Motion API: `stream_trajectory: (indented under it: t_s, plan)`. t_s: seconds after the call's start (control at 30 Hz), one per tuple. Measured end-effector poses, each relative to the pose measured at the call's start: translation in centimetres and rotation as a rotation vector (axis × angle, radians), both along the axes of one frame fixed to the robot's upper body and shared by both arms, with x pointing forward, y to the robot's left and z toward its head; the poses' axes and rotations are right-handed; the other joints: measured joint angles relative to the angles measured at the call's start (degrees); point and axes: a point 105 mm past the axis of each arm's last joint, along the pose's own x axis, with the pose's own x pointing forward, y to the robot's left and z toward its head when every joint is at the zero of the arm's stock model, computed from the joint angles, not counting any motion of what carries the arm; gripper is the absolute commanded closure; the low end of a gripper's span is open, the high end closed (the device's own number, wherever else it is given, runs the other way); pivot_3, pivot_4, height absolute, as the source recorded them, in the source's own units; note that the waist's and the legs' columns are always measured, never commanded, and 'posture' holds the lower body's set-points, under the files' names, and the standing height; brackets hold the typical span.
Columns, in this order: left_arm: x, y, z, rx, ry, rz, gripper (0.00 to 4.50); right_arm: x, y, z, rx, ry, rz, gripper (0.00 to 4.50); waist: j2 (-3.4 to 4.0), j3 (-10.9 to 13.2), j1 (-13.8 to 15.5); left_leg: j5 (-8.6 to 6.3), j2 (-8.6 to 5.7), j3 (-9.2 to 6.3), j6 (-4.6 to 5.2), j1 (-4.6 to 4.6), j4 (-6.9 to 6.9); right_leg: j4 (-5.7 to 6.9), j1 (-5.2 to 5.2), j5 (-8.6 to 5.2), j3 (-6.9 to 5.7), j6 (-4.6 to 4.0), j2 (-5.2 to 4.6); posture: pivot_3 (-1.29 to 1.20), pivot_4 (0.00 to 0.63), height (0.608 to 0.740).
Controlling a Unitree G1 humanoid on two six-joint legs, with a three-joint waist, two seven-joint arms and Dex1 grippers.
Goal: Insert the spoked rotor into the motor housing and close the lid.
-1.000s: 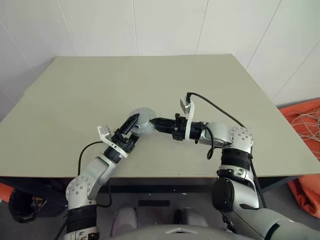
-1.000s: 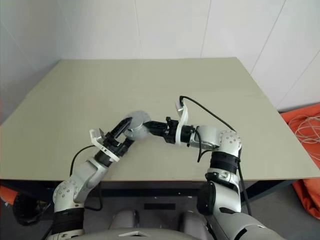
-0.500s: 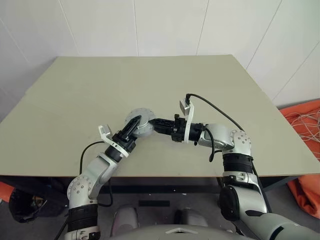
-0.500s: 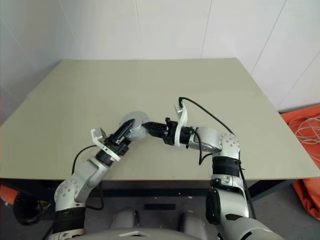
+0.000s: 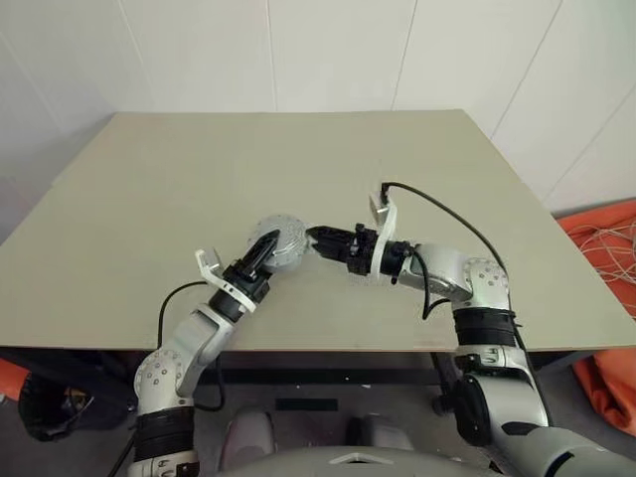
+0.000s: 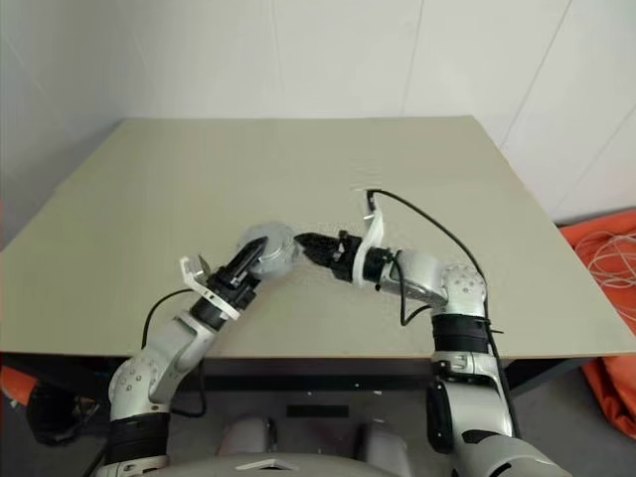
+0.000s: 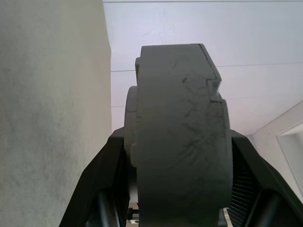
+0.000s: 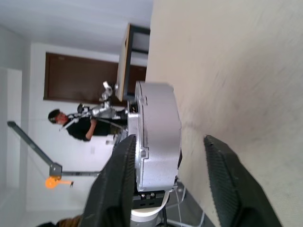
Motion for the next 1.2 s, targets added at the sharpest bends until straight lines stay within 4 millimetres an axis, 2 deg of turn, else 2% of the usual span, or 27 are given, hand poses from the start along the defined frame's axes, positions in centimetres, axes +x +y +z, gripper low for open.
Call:
stream_trajectory:
  t_s: [0.13,0.3,0.63,0.73,0.87,1.2]
  plan:
    - [0.1,0.4,-0.1,0.006,0.005,0.021,2.37,0.0,-0.1,-0.1,-0.005,-0.006,-0.002,0.0,-0.02,0.0,-0.1,0.0,0.02,0.0,0.0,-0.02,0.01,0.01,-0.01,0.0,-0.02,0.0,0.01,0.0,0.0,0.74]
    - [0.4,0.9,-0.3,0.041,0.009,0.075,2.37,0.1,0.0,-1.1,-0.065,0.0,-0.006,0.0,-0.05,0.0,-0.1,0.0,0.02,-0.01,0.0,-0.06,0.08,0.01,-0.01,0.02,-0.02,0.03,0.0,0.0,0.0,0.74]
    - [1.3,5.9,-1.4,0.188,0.095,0.407,2.37,-0.6,0.9,-1.3,-0.087,-0.047,0.061,0.0,-0.29,-0.1,-0.1,0.0,0.03,-0.02,0.01,-0.09,0.11,0.0,-0.01,0.03,-0.03,0.04,0.01,0.0,0.0,0.74]
    - [1.8,7.2,-1.2,0.2,0.106,0.49,2.37,-0.6,1.0,-1.2,-0.085,-0.055,0.07,0.0,-0.42,-0.1,-0.1,0.0,0.02,-0.06,0.01,-0.08,0.16,0.0,-0.01,0.03,-0.04,0.06,0.01,0.0,0.0,0.74]
    - [2.5,8.3,-1.0,0.21,0.133,0.574,2.37,-0.7,1.3,-1.2,-0.08,-0.062,0.082,0.0,-0.55,-0.2,-0.1,0.0,0.0,-0.07,0.01,-0.07,0.22,-0.01,0.0,0.06,-0.02,0.1,0.0,0.0,0.0,0.74]
    - [3.0,10.1,-2.9,0.218,0.242,0.685,2.37,-0.9,1.5,-1.0,-0.081,-0.073,0.099,0.0,-0.73,-0.3,-0.1,0.0,0.02,-0.1,0.01,-0.07,0.22,0.0,-0.01,0.07,-0.04,0.11,0.01,0.0,0.0,0.74]
